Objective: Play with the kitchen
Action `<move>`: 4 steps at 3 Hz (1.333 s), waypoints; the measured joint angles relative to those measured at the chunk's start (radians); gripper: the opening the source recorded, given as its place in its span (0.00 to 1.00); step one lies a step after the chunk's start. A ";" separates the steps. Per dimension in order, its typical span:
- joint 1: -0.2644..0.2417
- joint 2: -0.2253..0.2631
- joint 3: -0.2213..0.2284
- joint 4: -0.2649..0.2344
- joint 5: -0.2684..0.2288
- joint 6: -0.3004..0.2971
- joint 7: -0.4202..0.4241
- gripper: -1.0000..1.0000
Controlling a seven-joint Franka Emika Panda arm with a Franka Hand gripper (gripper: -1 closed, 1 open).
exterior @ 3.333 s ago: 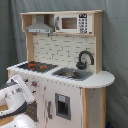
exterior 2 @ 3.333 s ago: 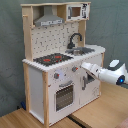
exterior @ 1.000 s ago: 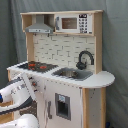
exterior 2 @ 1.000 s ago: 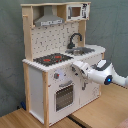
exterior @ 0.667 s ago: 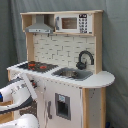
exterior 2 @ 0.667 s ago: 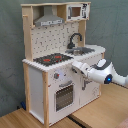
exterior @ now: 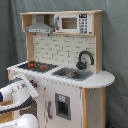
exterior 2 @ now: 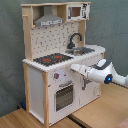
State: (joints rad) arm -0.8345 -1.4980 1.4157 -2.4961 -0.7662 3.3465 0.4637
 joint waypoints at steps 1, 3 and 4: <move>0.000 0.001 0.000 0.000 0.000 0.000 -0.100 0.00; 0.000 0.001 0.001 -0.002 0.000 0.000 -0.348 0.00; 0.001 0.001 0.001 -0.003 0.000 -0.001 -0.452 0.00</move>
State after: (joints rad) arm -0.8340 -1.4967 1.4169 -2.4991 -0.7664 3.3459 0.0117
